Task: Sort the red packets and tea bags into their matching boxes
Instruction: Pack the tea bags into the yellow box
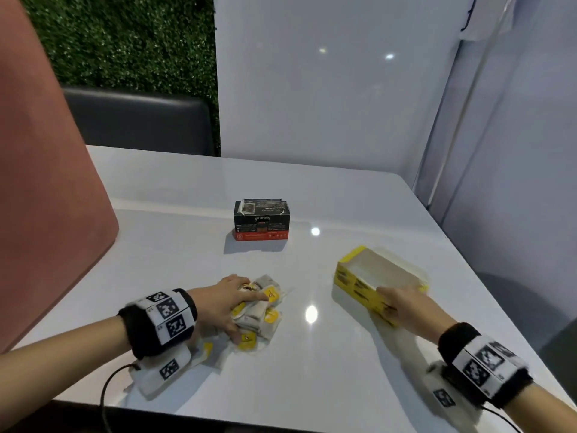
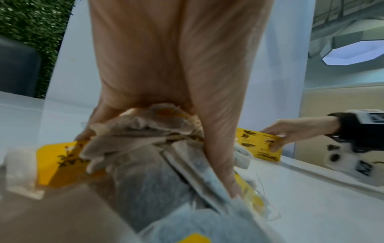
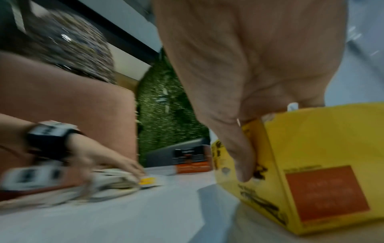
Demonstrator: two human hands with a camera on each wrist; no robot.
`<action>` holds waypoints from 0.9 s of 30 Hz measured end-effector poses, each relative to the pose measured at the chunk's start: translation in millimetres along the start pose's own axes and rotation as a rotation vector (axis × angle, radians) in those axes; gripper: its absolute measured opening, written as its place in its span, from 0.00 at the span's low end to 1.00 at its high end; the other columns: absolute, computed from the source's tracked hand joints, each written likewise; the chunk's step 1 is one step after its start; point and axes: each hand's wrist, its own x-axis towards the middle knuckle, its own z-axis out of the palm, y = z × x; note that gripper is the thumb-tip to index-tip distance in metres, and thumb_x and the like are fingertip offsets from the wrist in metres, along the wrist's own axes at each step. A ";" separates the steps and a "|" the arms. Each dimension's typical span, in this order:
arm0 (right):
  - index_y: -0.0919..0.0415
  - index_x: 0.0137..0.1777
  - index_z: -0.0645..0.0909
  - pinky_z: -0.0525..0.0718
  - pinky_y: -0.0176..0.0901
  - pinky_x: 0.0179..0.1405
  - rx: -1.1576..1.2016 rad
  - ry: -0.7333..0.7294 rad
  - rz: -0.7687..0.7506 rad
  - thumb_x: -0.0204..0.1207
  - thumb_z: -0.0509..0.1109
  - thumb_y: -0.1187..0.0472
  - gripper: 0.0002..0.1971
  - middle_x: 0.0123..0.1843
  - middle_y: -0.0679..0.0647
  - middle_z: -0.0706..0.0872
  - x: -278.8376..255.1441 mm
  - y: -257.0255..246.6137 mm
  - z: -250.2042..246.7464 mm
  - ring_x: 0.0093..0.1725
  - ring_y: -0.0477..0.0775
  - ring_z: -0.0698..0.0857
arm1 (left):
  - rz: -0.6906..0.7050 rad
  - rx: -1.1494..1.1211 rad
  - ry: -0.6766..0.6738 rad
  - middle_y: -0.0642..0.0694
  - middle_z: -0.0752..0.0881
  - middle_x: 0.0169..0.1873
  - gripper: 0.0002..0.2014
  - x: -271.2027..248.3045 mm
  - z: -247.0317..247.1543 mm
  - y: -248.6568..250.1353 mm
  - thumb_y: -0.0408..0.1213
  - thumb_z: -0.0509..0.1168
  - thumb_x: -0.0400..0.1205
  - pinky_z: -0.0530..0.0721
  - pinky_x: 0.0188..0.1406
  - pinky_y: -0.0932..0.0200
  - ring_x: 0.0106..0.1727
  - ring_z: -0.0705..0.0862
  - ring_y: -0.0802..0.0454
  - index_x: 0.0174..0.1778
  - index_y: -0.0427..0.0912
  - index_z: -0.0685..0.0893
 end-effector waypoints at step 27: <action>0.51 0.72 0.69 0.71 0.46 0.67 0.094 0.158 -0.335 0.81 0.62 0.50 0.21 0.70 0.49 0.77 -31.4 -115.7 -56.6 0.71 0.53 0.74 | -0.245 -0.318 0.294 0.41 0.71 0.70 0.45 -37.8 -22.5 -32.4 0.44 0.78 0.67 0.73 0.67 0.54 0.70 0.73 0.45 0.78 0.44 0.64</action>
